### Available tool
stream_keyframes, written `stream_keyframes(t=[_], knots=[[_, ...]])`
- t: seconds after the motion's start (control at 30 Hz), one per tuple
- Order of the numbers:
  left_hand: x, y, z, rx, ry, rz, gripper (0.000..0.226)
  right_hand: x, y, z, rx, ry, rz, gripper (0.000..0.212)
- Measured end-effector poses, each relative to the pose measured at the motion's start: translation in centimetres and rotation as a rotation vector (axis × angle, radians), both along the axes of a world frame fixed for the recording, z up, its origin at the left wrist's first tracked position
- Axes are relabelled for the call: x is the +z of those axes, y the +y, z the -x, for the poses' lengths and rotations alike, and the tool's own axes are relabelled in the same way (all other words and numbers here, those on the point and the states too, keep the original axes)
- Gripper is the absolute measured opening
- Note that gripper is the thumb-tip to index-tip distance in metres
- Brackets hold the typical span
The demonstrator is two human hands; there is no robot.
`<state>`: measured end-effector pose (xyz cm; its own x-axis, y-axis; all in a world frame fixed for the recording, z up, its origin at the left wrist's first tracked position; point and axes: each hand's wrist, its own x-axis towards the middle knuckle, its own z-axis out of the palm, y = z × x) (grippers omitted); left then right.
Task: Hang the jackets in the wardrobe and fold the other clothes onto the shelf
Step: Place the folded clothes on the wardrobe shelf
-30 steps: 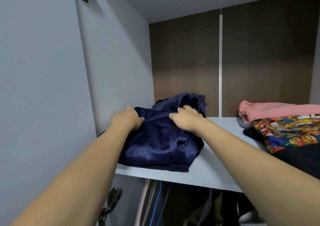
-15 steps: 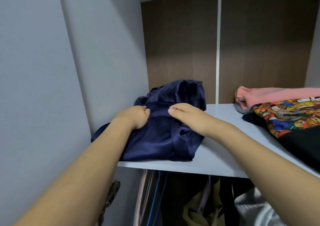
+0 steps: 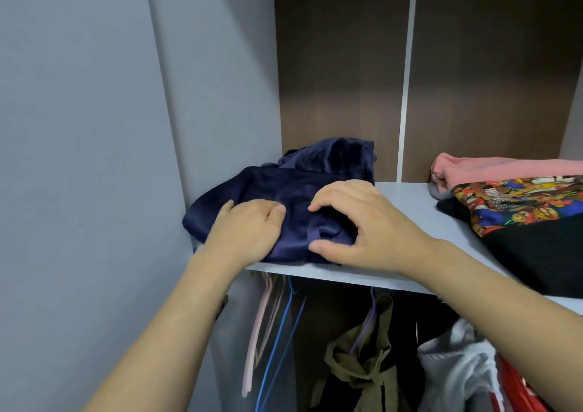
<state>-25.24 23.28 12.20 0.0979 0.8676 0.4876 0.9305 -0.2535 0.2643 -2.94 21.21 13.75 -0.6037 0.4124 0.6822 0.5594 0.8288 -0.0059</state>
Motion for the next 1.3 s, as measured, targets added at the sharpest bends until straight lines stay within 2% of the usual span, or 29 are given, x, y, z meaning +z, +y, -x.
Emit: stream_keyframes(t=[0.07,0.13,0.27,0.4,0.5,0.53,0.63,0.7,0.8,0.97,1.13,1.3], knots=[[-0.6,0.8,-0.2,0.022,0.060,-0.048,0.041,-0.3,-0.4,0.2,-0.020,-0.142,-0.058,0.043],[-0.7,1.8,-0.2,0.051,0.103,-0.069,0.043,-0.4,-0.4,0.2,-0.073,-0.236,-0.103,0.024],[-1.5,3.3,-0.5,0.104,0.176,-0.013,0.049,-0.5,-0.3,-1.6,-0.180,-0.252,-0.137,0.007],[-1.3,3.5,-0.7,0.128,0.223,0.126,0.056,-2.1,0.0,-4.8,-0.351,-0.265,-0.058,0.022],[-0.6,3.0,-1.0,0.138,0.276,0.219,0.055,-2.3,-1.0,-7.1,-0.456,-0.202,0.042,0.007],[-0.1,2.7,-1.3,0.137,0.265,0.258,0.054,-2.2,-1.5,-7.5,-0.457,-0.203,0.060,0.008],[1.9,1.3,-2.3,0.151,0.261,0.333,0.054,-1.4,-3.6,-7.7,-0.468,-0.176,0.167,0.036],[3.2,0.2,-3.3,0.131,0.228,0.283,0.052,-0.5,-5.2,-7.7,-0.506,-0.127,0.236,0.050],[4.2,-2.0,-5.1,0.030,0.191,0.113,0.046,0.7,-7.6,-7.9,-0.603,-0.040,0.286,0.058],[4.7,-5.7,-8.6,-0.183,0.152,-0.080,0.044,1.5,-12.6,-8.5,-0.769,0.051,0.271,0.057],[4.5,-9.5,-12.7,-0.403,0.190,-0.216,0.027,1.7,-19.7,-9.5,-0.974,0.093,0.299,0.059],[4.6,-15.4,-18.1,-0.580,0.202,-0.250,0.039,1.9,-28.9,-12.4,-1.165,0.181,0.318,0.061]])
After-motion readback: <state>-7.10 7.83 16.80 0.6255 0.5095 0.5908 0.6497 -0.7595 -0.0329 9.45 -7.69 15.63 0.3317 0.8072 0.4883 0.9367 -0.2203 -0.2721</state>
